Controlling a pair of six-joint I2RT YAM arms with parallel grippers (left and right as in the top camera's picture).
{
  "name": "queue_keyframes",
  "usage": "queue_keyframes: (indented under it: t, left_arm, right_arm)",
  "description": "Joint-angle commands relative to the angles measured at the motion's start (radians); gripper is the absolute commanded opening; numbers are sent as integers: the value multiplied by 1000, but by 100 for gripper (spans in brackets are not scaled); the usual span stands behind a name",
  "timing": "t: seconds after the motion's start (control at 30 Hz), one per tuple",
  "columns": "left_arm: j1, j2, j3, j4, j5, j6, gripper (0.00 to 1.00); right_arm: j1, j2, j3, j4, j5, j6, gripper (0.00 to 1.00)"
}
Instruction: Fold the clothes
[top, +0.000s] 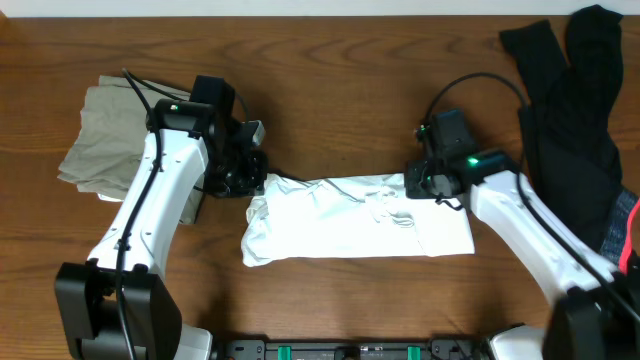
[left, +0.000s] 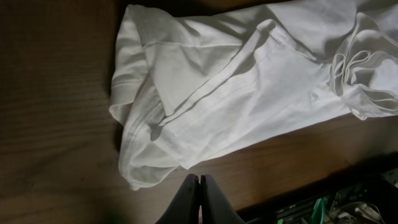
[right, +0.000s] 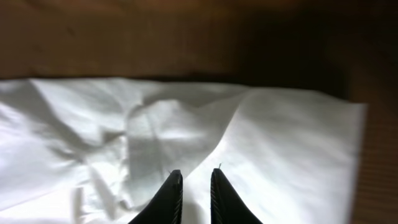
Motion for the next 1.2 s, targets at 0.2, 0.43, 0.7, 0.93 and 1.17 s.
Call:
queue_keyframes:
  t: [0.2, 0.43, 0.7, 0.93, 1.17]
  left_arm:
    - [5, -5, 6, -3, -5, 3, 6]
    - [5, -5, 6, -3, -5, 3, 6]
    - [5, -5, 6, -3, -5, 3, 7]
    - [5, -5, 6, -3, -5, 3, 7]
    - [5, -5, 6, -3, -5, 3, 7]
  right_arm:
    - [38, 222, -16, 180, -177, 7, 15]
    - [80, 277, -16, 216, -169, -42, 16]
    - [51, 145, 22, 109, -88, -64, 18]
    - [23, -128, 49, -151, 26, -30, 16]
    - [43, -192, 13, -362, 11, 52, 14]
